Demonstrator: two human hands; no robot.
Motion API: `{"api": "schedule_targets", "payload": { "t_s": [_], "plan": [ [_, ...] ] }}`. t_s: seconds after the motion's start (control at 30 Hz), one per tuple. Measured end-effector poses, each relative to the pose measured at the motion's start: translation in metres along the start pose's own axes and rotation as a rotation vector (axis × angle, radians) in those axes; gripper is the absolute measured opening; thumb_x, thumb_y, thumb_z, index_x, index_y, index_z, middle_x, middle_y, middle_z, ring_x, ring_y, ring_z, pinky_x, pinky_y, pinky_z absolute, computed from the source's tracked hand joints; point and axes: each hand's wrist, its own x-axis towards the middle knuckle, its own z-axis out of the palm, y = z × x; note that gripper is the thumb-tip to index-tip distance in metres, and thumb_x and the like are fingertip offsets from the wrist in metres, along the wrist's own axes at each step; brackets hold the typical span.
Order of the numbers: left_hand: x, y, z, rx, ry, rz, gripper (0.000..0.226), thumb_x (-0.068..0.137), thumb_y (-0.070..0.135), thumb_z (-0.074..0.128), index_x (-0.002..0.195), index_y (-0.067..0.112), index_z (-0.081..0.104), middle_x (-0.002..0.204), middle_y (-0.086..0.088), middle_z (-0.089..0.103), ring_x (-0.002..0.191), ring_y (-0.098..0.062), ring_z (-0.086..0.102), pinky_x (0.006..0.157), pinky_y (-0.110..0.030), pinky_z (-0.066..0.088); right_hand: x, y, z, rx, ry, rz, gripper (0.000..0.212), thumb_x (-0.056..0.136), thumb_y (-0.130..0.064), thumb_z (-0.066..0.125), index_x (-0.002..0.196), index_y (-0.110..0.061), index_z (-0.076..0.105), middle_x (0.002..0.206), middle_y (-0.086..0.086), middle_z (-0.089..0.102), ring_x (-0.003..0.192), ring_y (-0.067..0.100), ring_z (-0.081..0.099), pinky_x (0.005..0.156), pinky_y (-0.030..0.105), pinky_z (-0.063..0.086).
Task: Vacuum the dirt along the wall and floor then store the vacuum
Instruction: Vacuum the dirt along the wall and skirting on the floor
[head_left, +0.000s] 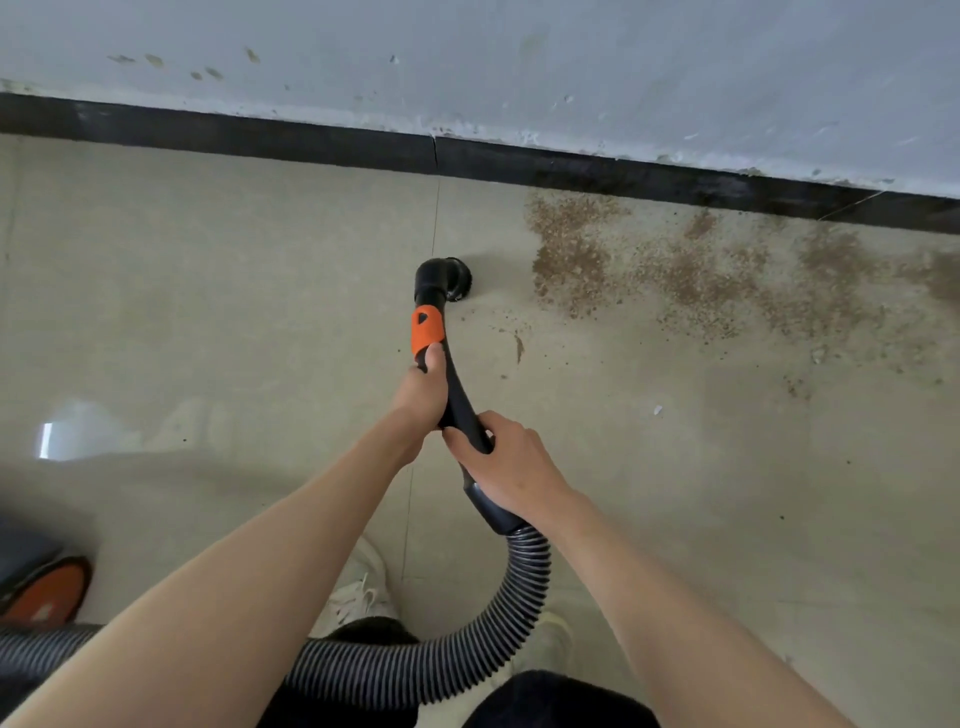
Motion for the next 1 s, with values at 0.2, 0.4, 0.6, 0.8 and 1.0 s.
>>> {"api": "schedule_targets", "payload": {
  "t_s": [0.2,0.4,0.6,0.8,1.0],
  "plan": [
    [-0.01,0.004,-0.016,-0.041,-0.025,-0.069,0.055,0.1,0.046,0.023,0.122,0.0,0.043,0.103,-0.012,0.053,0.098,-0.03,0.055,0.089,-0.04,0.049,-0.005,-0.017,-0.001,-0.032,-0.068,0.037,0.03,0.094,-0.048,0.051,0.088,-0.019,0.055,0.072,-0.002,0.058,0.069,0.019,0.058,0.057,0.027,0.041],
    [-0.016,-0.005,0.003,0.075,0.054,-0.037,0.041,0.1,0.045,0.022,0.106,0.009,0.04,0.08,-0.003,0.048,0.089,-0.024,0.051,0.08,-0.032,0.042,-0.019,-0.004,0.001,0.094,-0.059,0.066,0.034,0.093,-0.047,0.052,0.092,-0.014,0.057,0.081,0.008,0.065,0.076,0.026,0.064,0.064,0.035,0.048],
    [-0.038,-0.017,0.051,0.209,-0.023,-0.006,0.053,0.1,0.046,0.021,0.115,0.002,0.046,0.083,-0.004,0.051,0.084,-0.023,0.051,0.074,-0.029,0.039,-0.049,0.034,-0.016,0.149,0.01,0.148,0.03,0.094,-0.044,0.053,0.083,-0.016,0.053,0.07,0.001,0.057,0.066,0.02,0.057,0.054,0.026,0.038],
    [-0.036,-0.005,0.07,0.235,-0.012,0.014,0.056,0.1,0.048,0.02,0.112,0.002,0.05,0.086,-0.008,0.053,0.086,-0.026,0.053,0.076,-0.03,0.042,-0.044,0.043,-0.037,0.152,0.031,0.133,0.03,0.093,-0.044,0.054,0.082,-0.016,0.053,0.068,0.0,0.056,0.063,0.018,0.056,0.053,0.025,0.039],
    [-0.039,-0.013,0.062,0.225,0.03,0.004,0.051,0.1,0.047,0.021,0.107,0.004,0.049,0.084,-0.007,0.053,0.087,-0.026,0.053,0.079,-0.032,0.044,-0.047,0.04,-0.03,0.15,-0.015,0.129,0.029,0.093,-0.045,0.053,0.083,-0.017,0.053,0.069,-0.001,0.056,0.062,0.016,0.054,0.052,0.024,0.038]
  ]
}}
